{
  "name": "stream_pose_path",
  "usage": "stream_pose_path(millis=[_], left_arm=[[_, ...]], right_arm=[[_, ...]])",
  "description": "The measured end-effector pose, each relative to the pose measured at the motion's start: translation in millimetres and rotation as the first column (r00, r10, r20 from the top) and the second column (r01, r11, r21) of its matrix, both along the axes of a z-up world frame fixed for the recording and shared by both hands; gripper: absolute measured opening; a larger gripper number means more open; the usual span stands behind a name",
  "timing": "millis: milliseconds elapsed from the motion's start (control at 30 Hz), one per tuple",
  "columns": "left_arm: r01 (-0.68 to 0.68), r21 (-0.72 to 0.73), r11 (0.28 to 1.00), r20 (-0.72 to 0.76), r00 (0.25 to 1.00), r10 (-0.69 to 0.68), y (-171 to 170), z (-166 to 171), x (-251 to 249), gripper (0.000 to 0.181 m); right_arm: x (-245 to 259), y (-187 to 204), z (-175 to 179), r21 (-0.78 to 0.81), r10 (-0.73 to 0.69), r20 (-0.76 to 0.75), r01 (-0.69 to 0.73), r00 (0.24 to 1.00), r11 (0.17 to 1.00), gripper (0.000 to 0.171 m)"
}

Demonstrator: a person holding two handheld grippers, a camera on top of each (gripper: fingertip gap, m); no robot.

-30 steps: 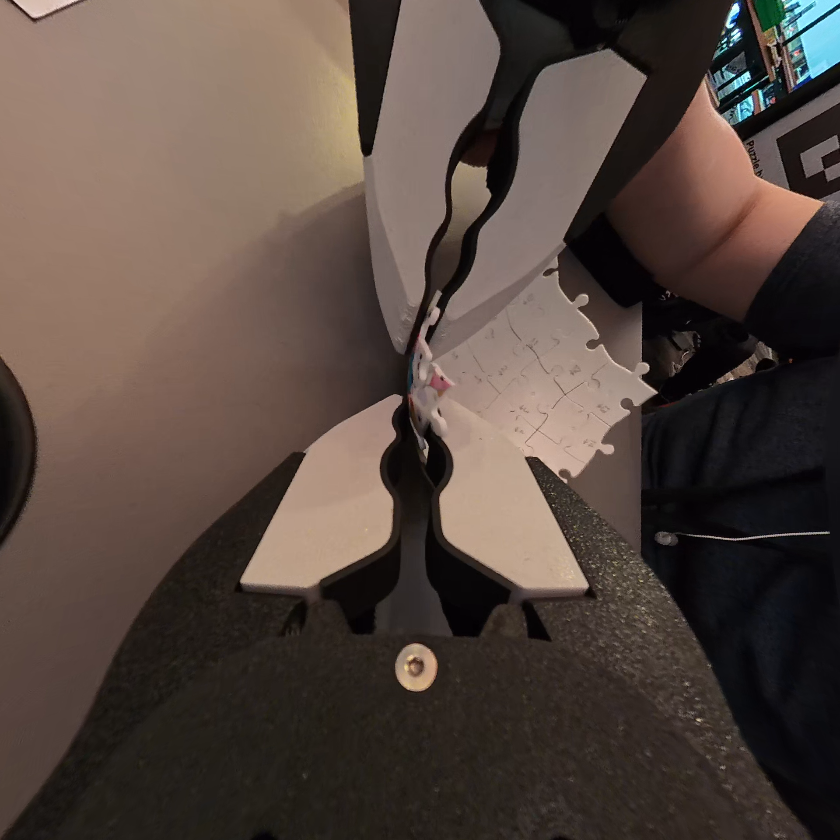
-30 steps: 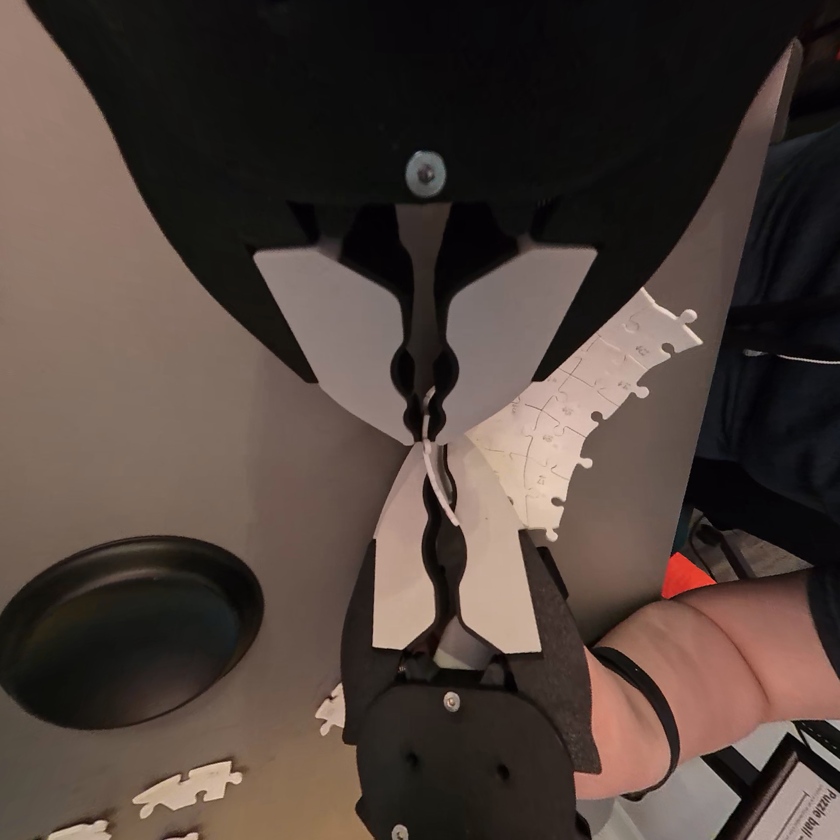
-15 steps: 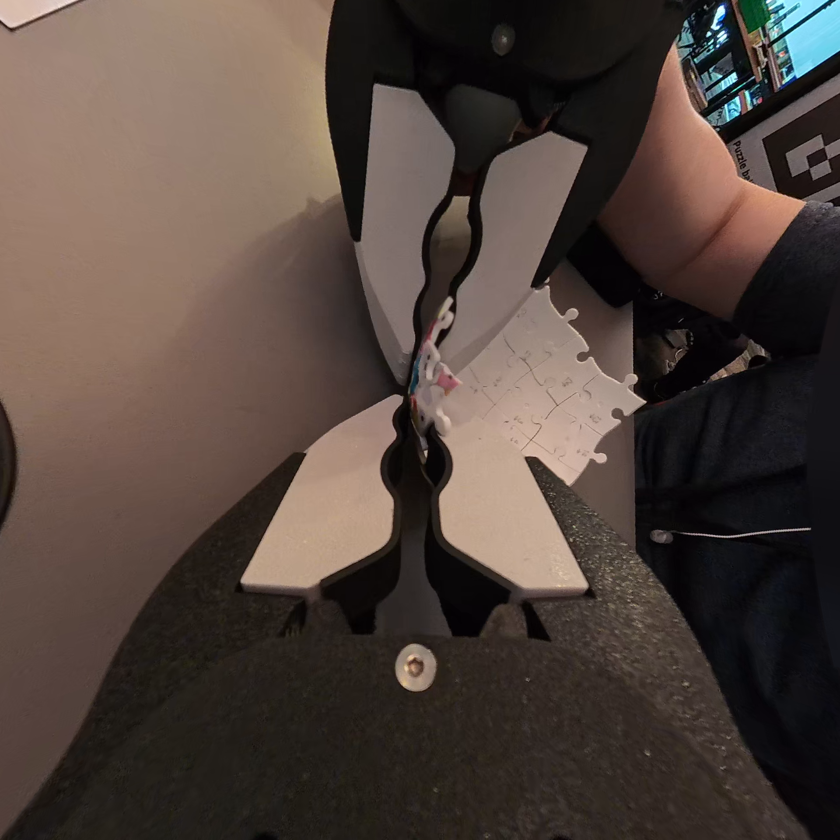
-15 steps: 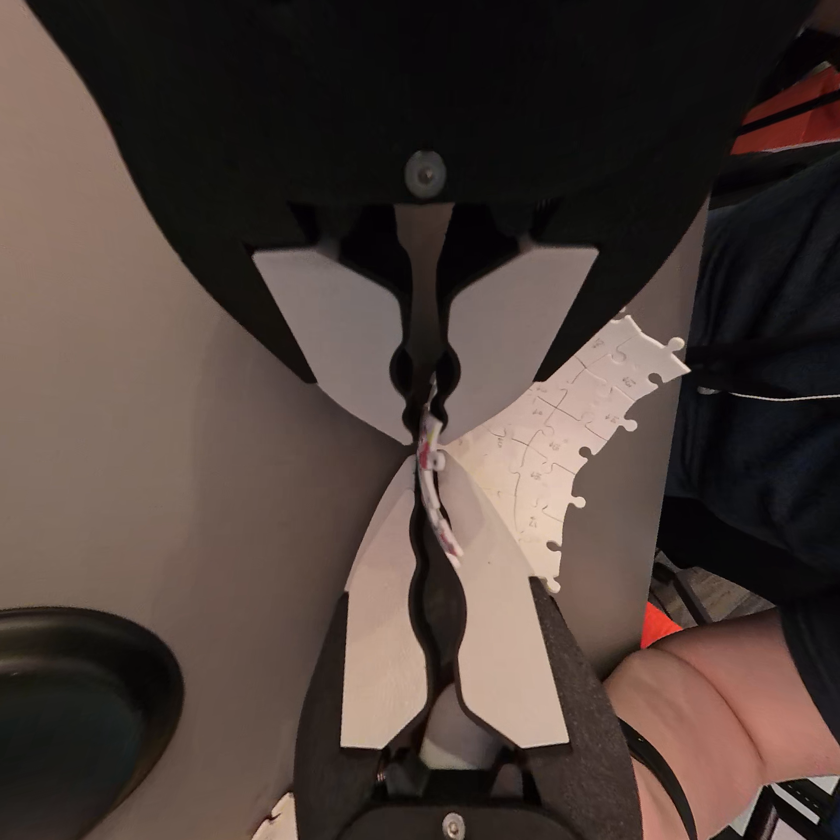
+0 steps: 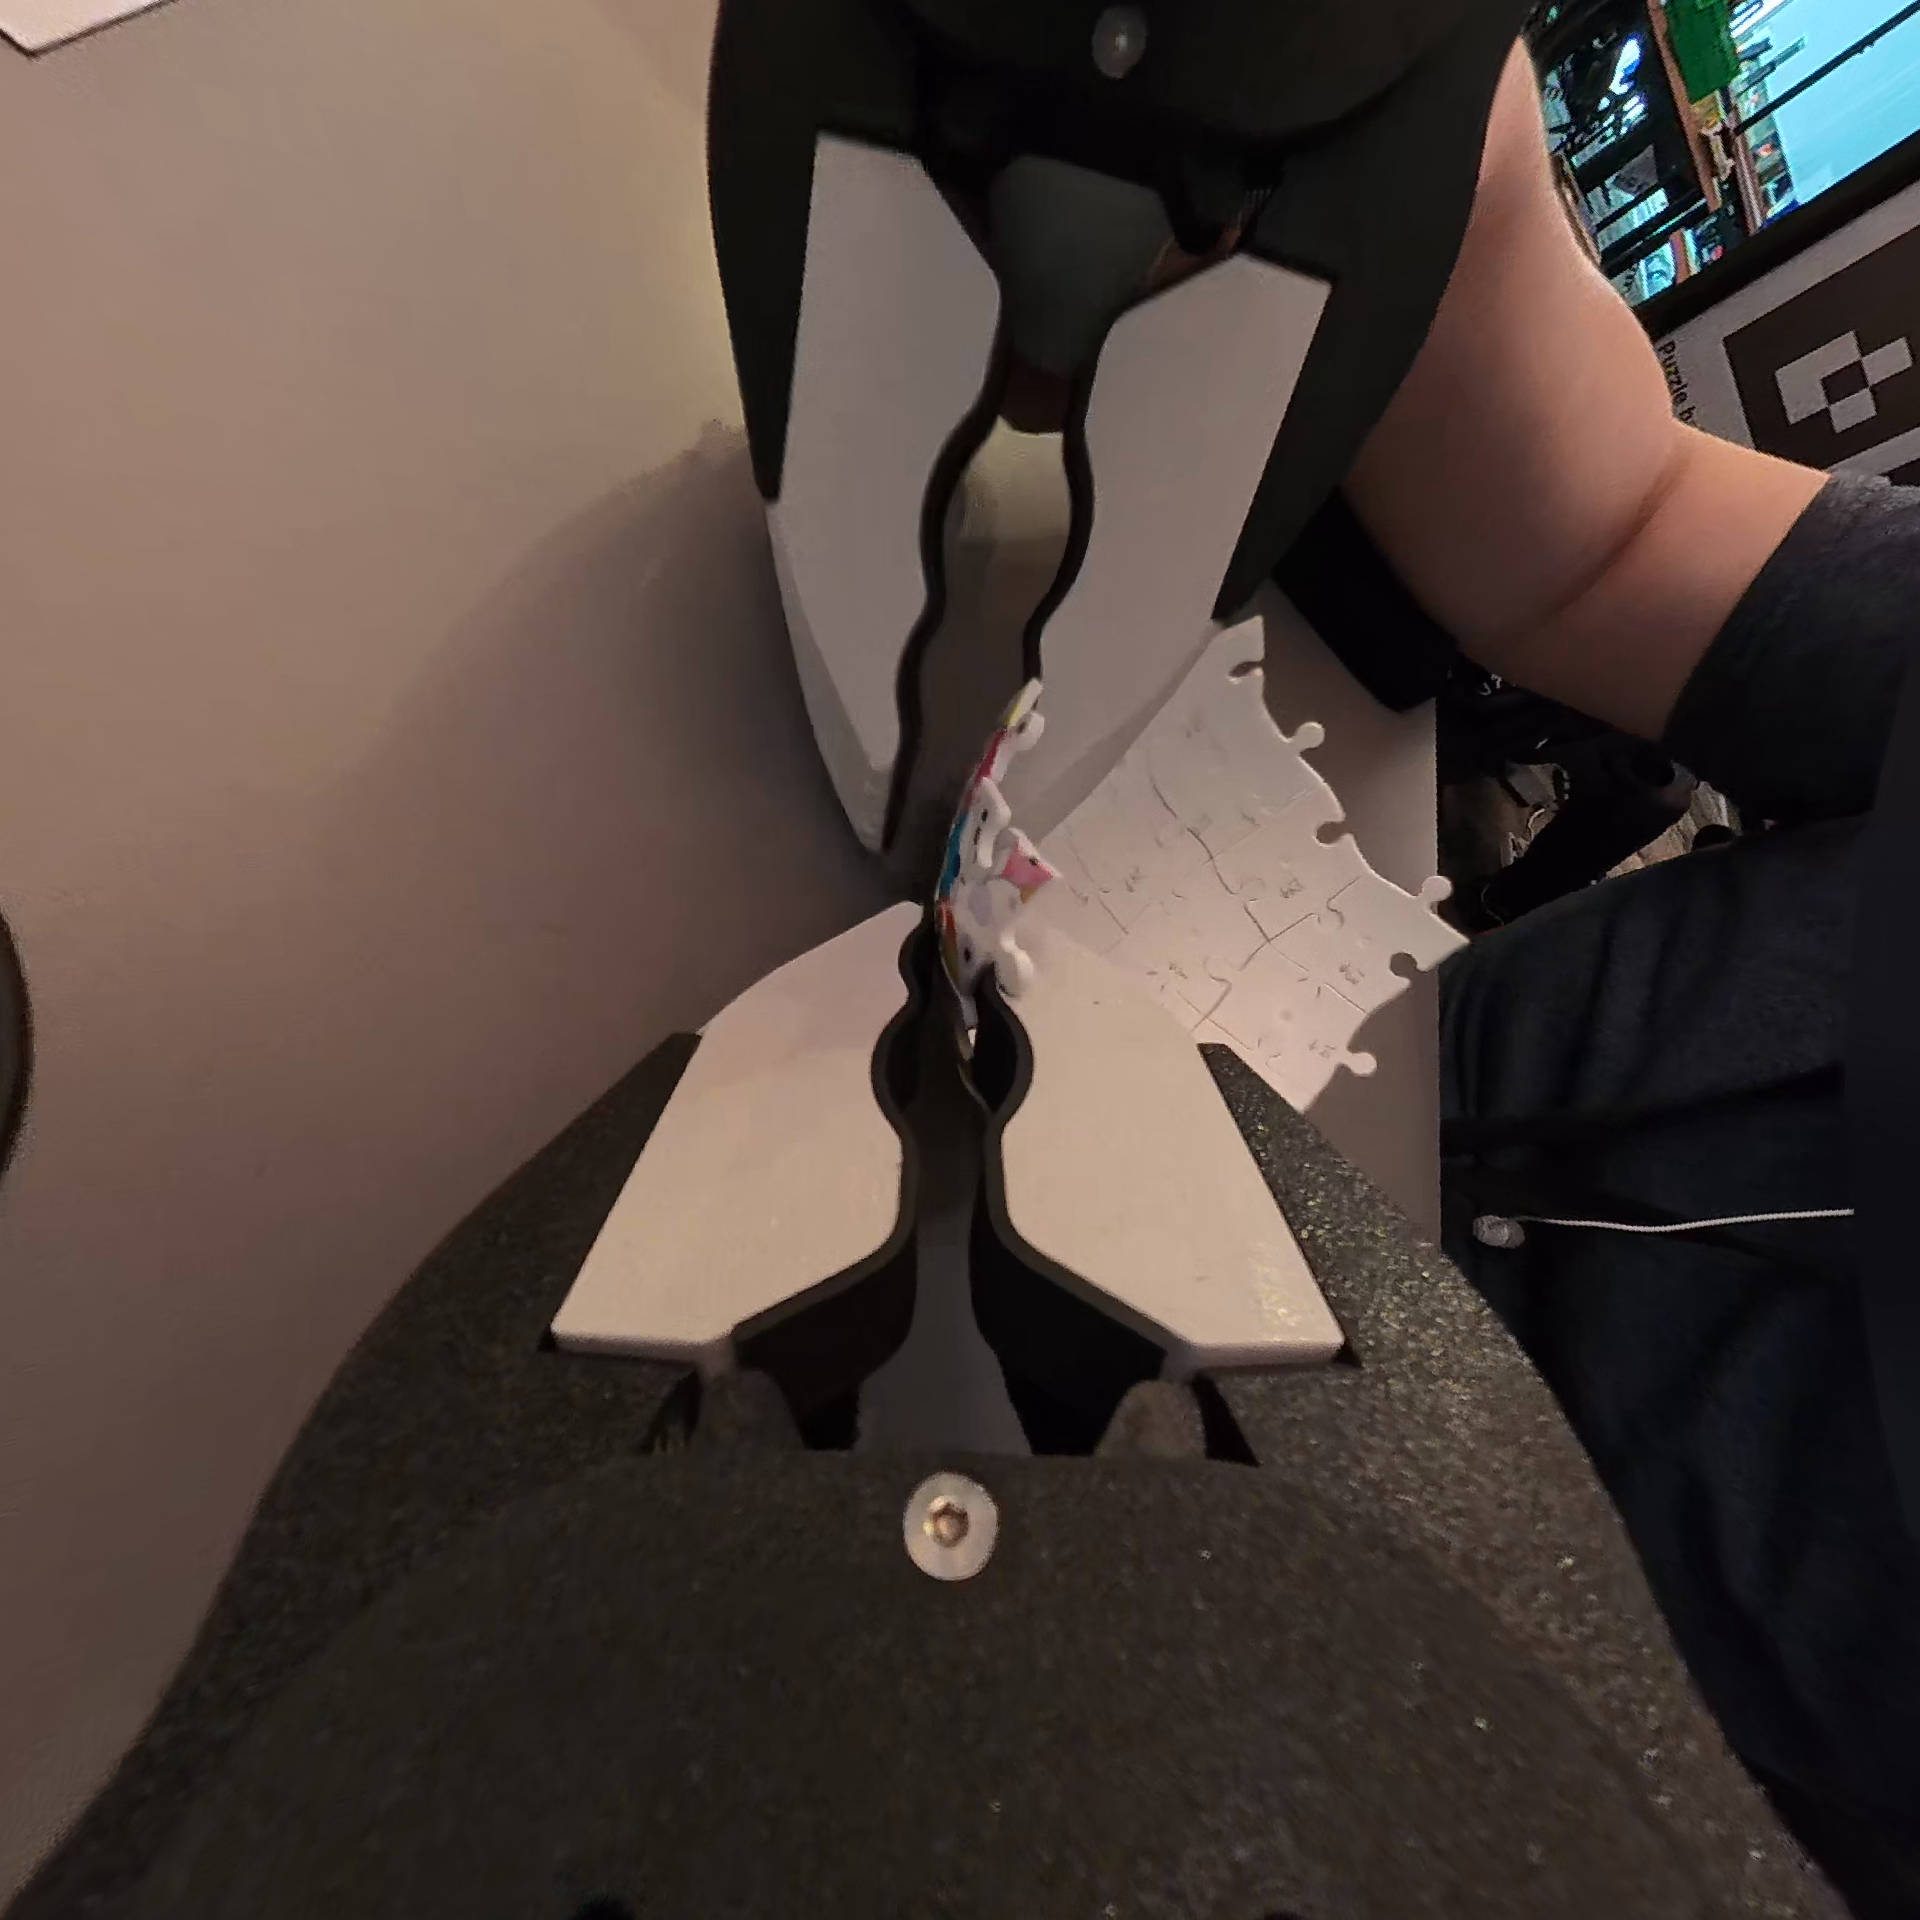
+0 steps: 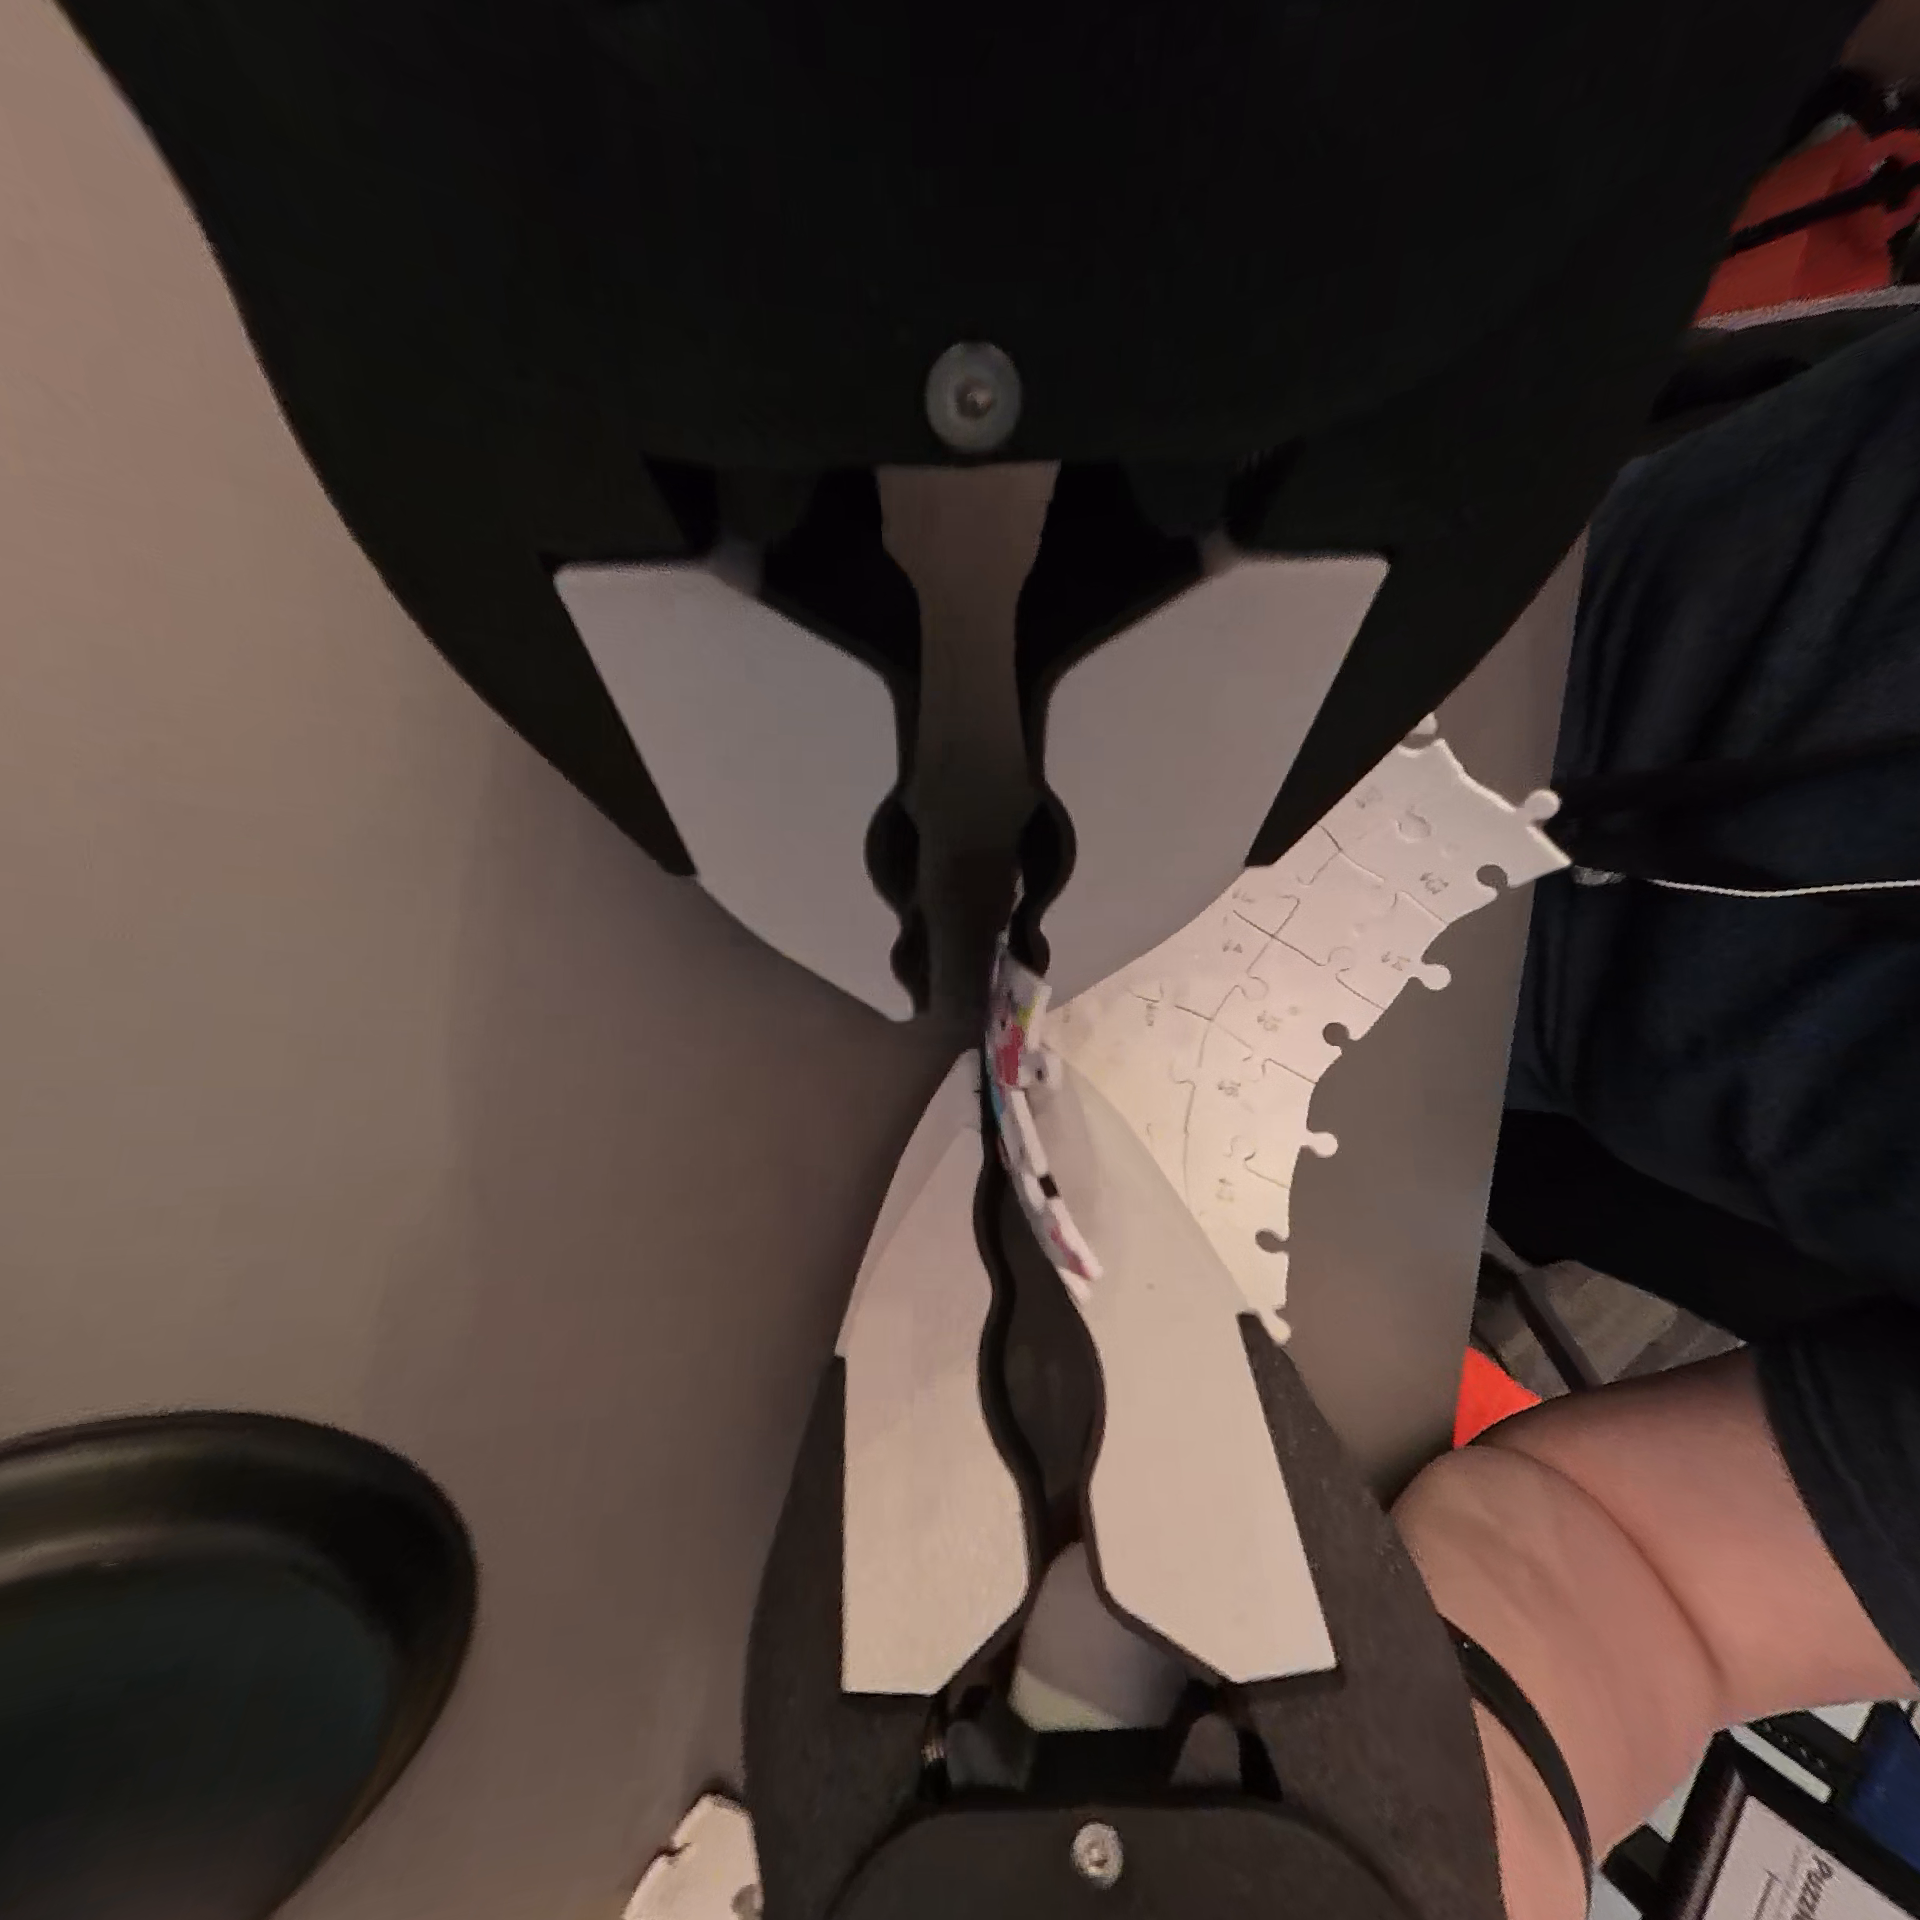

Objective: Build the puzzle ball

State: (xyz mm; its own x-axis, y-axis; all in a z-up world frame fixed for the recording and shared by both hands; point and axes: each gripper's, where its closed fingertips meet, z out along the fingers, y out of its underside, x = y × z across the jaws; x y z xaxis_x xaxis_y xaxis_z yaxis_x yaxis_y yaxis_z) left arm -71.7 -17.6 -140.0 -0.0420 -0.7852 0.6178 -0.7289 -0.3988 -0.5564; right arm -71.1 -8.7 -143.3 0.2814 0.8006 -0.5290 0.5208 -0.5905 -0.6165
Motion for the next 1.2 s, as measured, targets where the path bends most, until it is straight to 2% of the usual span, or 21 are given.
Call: stream_pose_path(millis=[500,700,867,1033,1200], left_arm=[[-0.029,-0.044,0.999,0.014,0.999,0.030,2,3,1,0.005],[-0.035,-0.075,0.997,-0.012,0.999,0.034,0,1,-1,0.008],[-0.087,-0.029,0.996,-0.024,0.996,0.086,12,3,-8,0.021],[-0.137,0.029,0.990,-0.008,0.990,0.138,23,9,-14,0.022],[-0.142,0.054,0.988,-0.027,0.989,0.143,23,1,-12,0.018]], right_arm=[[2,-8,-2,-0.107,0.001,0.039,0.003,0.999,0.994,0.003],[2,-9,-2,-0.153,-0.015,-0.012,0.013,1.000,0.988,0.004],[6,-4,-2,-0.159,-0.043,-0.015,0.040,0.999,0.986,0.012],[9,5,0,-0.123,-0.082,-0.021,0.078,0.996,0.989,0.018],[15,25,4,0.084,-0.130,0.008,0.129,0.991,0.988,0.027]])
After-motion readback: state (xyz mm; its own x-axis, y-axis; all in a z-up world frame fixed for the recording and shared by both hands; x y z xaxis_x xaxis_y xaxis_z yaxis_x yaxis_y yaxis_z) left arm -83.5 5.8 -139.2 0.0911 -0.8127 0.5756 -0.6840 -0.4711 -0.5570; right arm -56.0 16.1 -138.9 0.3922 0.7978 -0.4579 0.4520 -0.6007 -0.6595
